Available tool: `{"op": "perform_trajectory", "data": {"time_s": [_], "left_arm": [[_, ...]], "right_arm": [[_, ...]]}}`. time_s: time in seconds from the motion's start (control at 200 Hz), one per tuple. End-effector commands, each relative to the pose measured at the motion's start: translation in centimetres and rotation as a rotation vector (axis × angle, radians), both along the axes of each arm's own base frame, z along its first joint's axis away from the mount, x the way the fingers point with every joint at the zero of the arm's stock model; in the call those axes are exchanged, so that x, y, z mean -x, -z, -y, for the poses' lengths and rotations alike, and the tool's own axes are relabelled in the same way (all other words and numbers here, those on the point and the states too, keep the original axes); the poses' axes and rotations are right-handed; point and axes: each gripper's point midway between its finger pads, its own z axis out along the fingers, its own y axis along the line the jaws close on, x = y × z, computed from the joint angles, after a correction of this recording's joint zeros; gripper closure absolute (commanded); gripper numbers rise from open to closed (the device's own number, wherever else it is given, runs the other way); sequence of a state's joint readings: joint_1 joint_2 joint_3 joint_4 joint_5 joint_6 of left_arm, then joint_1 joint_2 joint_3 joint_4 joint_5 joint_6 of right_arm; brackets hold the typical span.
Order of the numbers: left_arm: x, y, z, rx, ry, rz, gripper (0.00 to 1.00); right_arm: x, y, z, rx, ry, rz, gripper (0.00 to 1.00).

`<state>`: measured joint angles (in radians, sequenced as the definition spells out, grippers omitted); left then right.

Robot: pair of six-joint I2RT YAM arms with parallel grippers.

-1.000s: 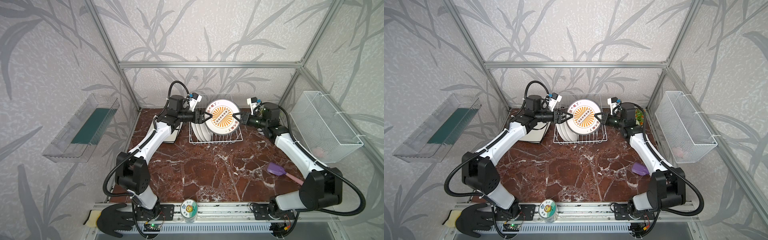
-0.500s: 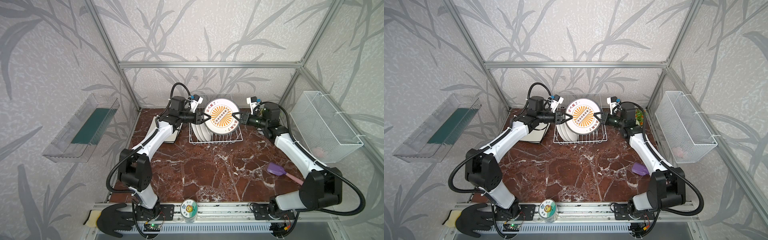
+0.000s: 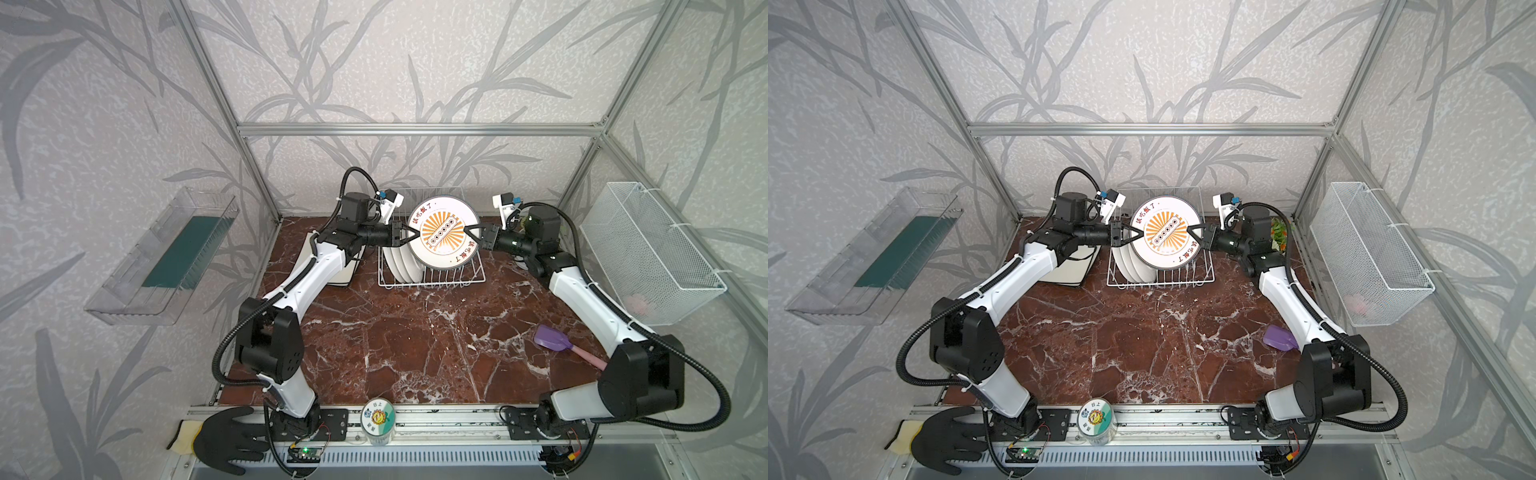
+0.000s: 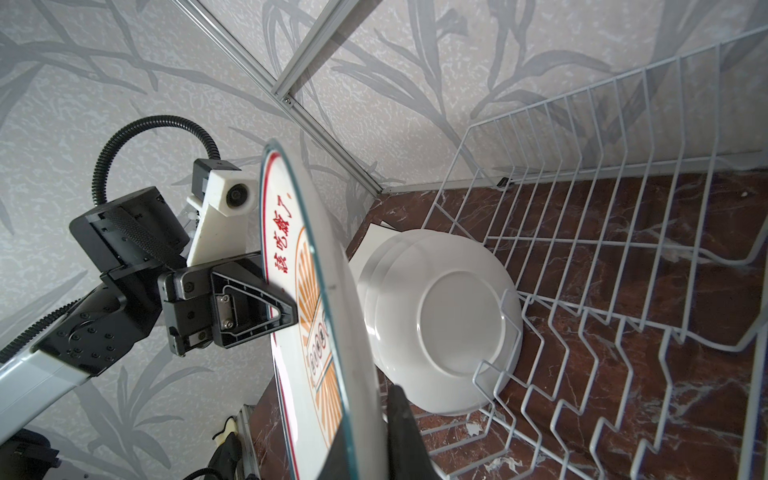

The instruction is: Unload the plates from the dish rack

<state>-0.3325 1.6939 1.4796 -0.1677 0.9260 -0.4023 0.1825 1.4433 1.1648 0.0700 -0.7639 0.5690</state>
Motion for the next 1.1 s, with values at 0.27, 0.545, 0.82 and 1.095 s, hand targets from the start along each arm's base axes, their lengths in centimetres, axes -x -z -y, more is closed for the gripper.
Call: {"op": "perform_trajectory", "data": {"time_s": [0.27, 0.545, 0.82, 1.095], "left_arm": [[1.2, -4.6, -2.2, 0.04, -0.124, 0.072, 1.0], [2.8, -6.1, -7.2, 0.064, -0.281, 0.011, 1.0], [7.7, -3.5, -13.5, 0.007, -0.469, -0.16, 1.0], [12.3, 0.6, -18.7, 0.017, -0.649, -0.363, 1.0]], "right_arm": [[0.6, -1.2, 0.2, 0.033, 0.004, 0.013, 0.47], [1.0, -0.8, 2.1, 0.166, 0.095, 0.035, 0.0], [1.7, -2.0, 3.4, 0.288, 0.128, 0.132, 0.01], [2.3, -2.4, 3.4, 0.297, 0.121, 0.154, 0.01]]}}
